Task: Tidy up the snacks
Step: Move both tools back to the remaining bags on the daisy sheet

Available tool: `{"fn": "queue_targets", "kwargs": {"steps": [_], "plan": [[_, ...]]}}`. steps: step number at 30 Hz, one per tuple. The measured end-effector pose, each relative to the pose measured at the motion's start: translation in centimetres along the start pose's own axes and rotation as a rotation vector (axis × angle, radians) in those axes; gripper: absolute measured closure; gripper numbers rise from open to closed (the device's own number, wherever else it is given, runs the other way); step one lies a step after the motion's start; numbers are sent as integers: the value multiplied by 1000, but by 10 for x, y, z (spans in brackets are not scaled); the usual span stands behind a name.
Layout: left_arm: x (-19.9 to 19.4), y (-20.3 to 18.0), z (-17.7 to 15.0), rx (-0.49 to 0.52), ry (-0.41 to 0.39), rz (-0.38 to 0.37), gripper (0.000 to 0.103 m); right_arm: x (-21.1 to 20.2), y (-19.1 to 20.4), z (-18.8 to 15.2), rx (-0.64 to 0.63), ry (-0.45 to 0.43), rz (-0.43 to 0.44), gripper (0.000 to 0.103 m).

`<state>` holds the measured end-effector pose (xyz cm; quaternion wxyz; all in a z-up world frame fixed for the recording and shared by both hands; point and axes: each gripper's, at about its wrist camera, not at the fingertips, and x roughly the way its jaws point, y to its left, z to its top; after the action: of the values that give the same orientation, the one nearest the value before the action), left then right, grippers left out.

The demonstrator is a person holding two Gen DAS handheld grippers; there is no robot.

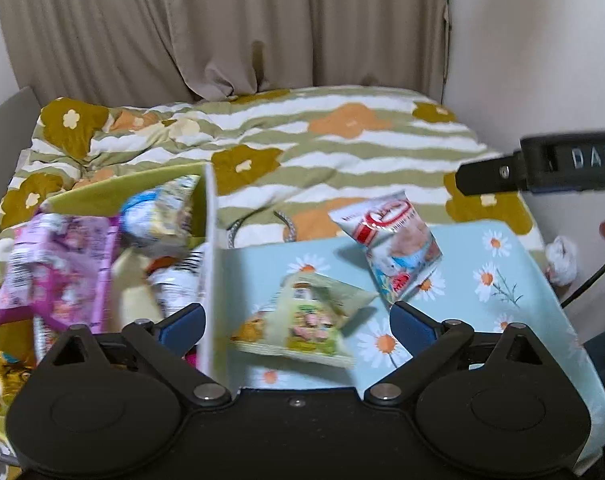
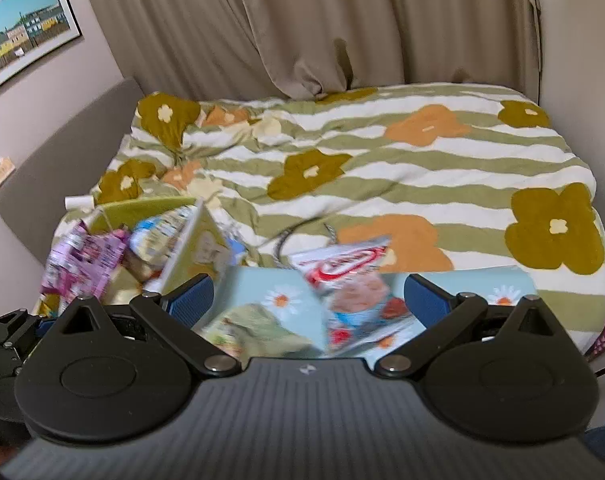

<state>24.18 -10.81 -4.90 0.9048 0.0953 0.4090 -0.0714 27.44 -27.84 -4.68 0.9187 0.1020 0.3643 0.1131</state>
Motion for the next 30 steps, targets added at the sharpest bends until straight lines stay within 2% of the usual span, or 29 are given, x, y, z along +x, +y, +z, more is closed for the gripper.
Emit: {"fn": "queue_targets", "kwargs": {"steps": [4, 8, 12, 23, 30], "plan": [[24, -25, 2, 87, 19, 71, 3, 16, -23, 3, -19, 36, 13, 0], [54, -49, -1, 234, 40, 147, 3, 39, -41, 4, -28, 74, 36, 0], [87, -63, -7, 351, 90, 199, 9, 63, -50, 5, -41, 101, 60, 0], [140, -70, -22, 479, 155, 259, 14, 135, -52, -3, -76, 188, 103, 0], [153, -71, -26, 517, 153, 268, 30, 153, -51, -8, -72, 214, 114, 0]]}}
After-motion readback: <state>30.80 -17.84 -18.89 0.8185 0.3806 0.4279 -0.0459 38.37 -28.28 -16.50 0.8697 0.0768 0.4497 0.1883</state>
